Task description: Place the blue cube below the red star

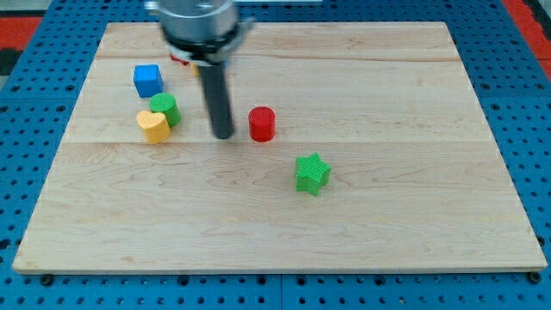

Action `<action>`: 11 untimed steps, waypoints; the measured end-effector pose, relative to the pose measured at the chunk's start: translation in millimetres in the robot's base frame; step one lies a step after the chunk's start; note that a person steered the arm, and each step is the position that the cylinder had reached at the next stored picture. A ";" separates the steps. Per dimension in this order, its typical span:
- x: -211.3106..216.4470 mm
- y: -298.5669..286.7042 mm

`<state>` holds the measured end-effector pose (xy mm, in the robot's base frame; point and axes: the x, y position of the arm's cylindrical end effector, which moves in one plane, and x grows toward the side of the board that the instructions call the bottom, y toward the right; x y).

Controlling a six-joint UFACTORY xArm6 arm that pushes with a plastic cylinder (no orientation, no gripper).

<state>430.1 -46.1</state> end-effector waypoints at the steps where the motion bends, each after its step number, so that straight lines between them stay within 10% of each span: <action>1: -14.0 76.9; 3: -25.2 64.7; 8: 60.1 -258.9; 11: -75.7 -196.7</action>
